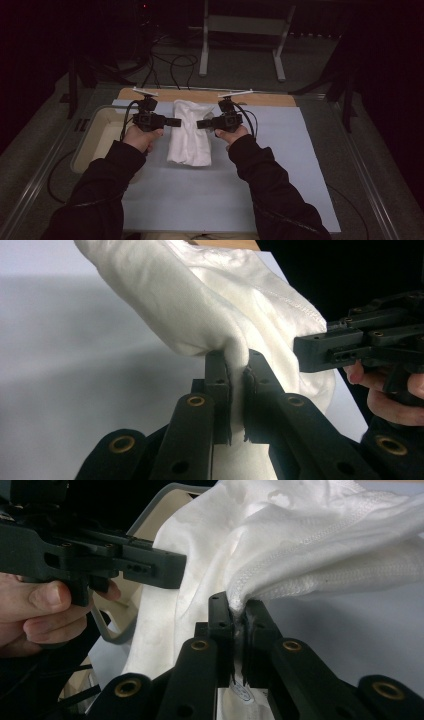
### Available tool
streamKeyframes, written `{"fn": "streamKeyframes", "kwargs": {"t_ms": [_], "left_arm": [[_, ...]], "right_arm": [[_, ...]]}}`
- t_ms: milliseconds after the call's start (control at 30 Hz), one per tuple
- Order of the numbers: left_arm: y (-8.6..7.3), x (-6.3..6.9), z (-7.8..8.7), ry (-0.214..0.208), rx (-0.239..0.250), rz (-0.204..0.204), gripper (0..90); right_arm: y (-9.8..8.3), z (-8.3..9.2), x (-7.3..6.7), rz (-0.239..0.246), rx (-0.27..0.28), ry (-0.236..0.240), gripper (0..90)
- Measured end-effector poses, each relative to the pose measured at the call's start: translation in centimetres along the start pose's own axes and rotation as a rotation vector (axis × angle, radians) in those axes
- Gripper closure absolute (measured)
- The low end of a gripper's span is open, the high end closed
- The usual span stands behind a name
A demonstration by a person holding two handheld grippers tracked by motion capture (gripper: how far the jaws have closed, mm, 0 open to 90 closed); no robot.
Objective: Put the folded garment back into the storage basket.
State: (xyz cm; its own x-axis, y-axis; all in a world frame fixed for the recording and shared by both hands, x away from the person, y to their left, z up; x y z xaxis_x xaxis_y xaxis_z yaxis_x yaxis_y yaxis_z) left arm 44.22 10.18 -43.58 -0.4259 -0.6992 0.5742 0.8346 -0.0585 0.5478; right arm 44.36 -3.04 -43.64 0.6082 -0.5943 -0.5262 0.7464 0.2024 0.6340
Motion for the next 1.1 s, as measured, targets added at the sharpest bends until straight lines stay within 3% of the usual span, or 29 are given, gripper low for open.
{"fn": "streamKeyframes", "kwargs": {"t_ms": [667,1100], "left_arm": [[0.8,-3.8,4.6,0.041,0.044,0.041,84.4],[1.1,-6.2,8.7,0.072,0.080,0.064,84.4]], "right_arm": [[3.4,-4.5,-4.2,0.040,-0.010,0.042,85.3],[5.2,-7.2,-7.1,0.070,-0.021,0.070,85.3]]}}
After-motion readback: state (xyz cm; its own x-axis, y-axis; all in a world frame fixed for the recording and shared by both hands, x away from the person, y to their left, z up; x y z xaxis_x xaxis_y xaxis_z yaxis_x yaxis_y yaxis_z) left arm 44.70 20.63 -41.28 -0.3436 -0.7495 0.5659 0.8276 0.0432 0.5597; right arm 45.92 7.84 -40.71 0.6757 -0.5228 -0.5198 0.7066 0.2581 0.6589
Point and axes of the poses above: each handheld gripper's, and its own axes: z roughly backward along the jaws, y roughly out of its top, x roughly to its right, the point moved 9 cm from there along -z, roughly forward along the jaws, and after that the axes turned 2 degrees about z, right-handed, at the moved point
